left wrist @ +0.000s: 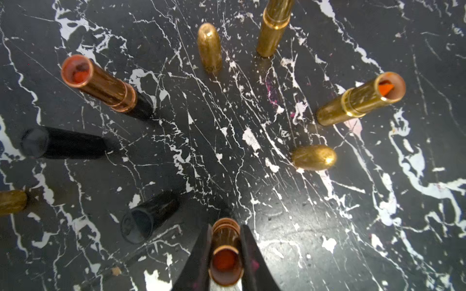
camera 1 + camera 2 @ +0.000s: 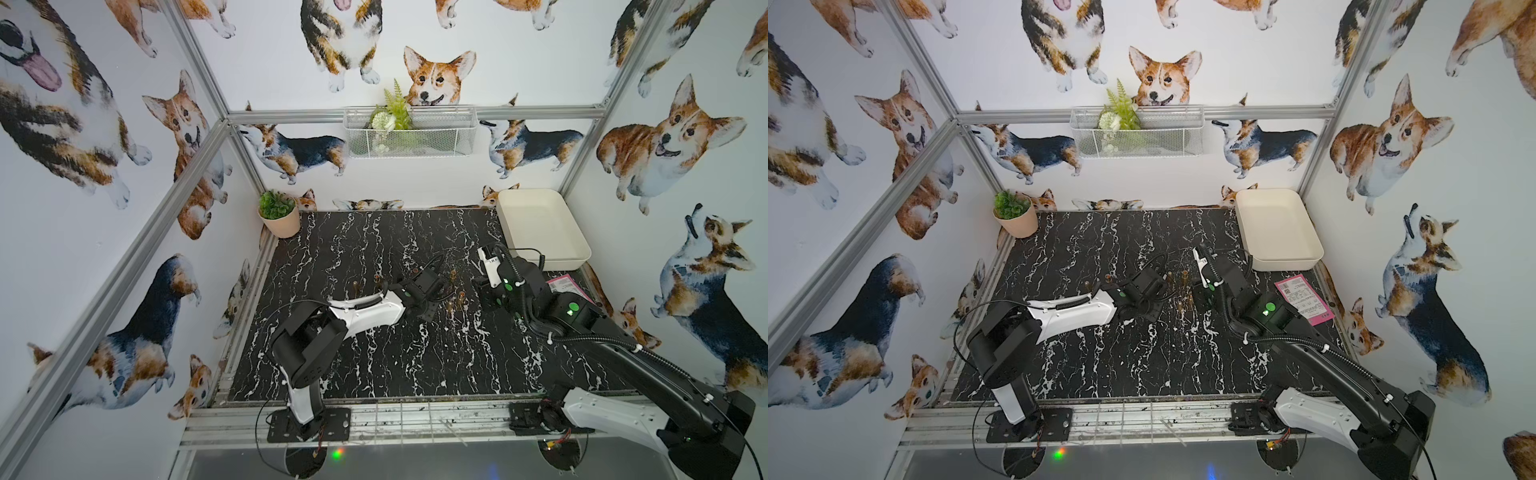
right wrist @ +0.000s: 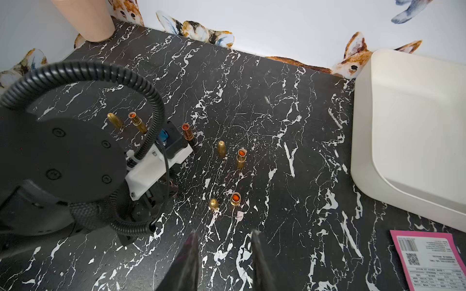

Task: Open the lipstick cap
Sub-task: Place the lipstick at the center of the board.

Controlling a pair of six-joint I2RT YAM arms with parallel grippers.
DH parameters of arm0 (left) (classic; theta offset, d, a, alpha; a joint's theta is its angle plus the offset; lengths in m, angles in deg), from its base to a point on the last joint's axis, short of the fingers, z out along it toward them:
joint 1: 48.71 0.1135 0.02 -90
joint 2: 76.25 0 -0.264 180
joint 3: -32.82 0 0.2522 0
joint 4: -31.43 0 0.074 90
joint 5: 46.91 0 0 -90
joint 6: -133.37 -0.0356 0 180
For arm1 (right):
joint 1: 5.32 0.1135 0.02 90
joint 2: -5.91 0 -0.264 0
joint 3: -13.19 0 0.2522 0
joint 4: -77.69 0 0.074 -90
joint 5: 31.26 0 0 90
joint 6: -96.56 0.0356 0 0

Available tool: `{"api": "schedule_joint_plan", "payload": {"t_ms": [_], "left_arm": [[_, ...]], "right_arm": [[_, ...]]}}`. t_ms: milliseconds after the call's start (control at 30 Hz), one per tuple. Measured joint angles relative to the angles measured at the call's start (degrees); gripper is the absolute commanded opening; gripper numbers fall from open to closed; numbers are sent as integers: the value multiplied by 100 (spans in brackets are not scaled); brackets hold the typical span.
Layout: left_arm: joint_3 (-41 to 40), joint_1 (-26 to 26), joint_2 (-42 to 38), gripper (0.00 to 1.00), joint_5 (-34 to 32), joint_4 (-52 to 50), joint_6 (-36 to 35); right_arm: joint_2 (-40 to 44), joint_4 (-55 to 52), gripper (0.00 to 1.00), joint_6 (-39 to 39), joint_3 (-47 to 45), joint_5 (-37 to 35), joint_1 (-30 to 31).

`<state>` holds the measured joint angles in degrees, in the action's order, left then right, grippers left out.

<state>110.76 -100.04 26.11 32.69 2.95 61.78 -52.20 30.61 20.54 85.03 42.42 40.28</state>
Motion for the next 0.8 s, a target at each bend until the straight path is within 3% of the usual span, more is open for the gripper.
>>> {"api": "schedule_joint_plan", "payload": {"t_ms": [200, 600, 800], "left_arm": [[-87, 7, -92, 37, -22, 20, 68], [-24, 11, -103, 51, -83, -31, 129], [179, 192, -601, 58, -35, -352, 192]], "right_arm": [[-72, 11, 38, 24, -24, 0, 0], [-87, 11, 37, -37, -26, -7, 2], [-57, 11, 38, -35, -26, -7, 2]]}}
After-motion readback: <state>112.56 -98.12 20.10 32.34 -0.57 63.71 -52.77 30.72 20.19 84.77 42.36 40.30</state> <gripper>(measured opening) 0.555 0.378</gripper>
